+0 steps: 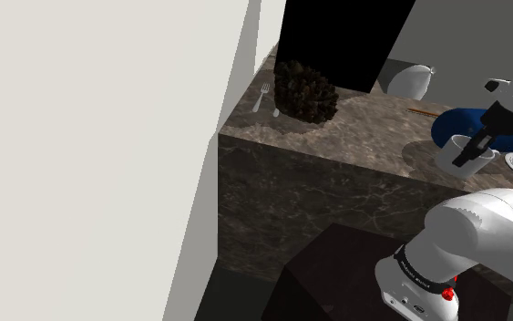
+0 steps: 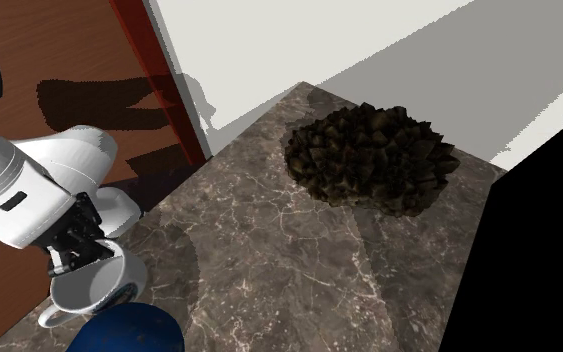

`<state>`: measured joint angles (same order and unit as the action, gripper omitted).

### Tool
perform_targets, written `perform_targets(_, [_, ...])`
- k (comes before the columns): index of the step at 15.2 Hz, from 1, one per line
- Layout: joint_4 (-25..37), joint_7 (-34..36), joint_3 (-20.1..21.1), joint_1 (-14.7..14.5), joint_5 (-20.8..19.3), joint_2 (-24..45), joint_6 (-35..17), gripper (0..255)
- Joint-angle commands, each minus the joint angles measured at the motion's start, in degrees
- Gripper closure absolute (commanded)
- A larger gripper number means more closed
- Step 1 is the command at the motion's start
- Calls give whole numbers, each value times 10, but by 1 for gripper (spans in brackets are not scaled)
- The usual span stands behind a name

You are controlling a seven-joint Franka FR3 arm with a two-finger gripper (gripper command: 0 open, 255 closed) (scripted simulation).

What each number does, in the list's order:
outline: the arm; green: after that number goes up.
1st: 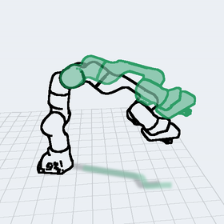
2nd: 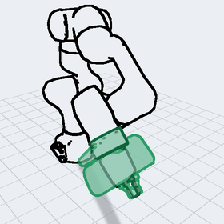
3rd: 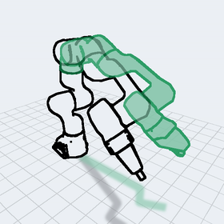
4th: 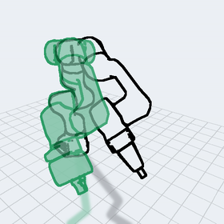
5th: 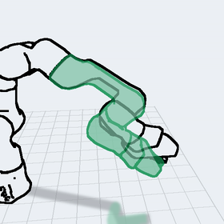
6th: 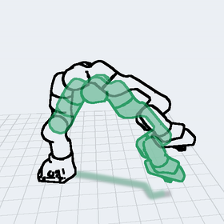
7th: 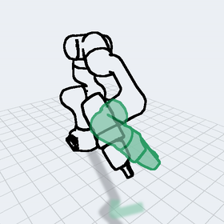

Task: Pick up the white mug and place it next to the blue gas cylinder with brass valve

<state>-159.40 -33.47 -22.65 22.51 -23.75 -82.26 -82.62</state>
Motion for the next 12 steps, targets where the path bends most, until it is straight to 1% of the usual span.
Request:
perform_targets(1, [0, 0, 0, 0, 0, 0, 0, 255])
perform_targets(2, [0, 0, 0, 0, 0, 0, 0, 0])
perform_targets(7, [0, 0, 0, 0, 0, 0, 0, 0])
perform_targets(11, [82, -1, 31, -17, 30, 36, 45, 0])
perform_targets(12, [82, -1, 31, -16, 30, 36, 45, 0])
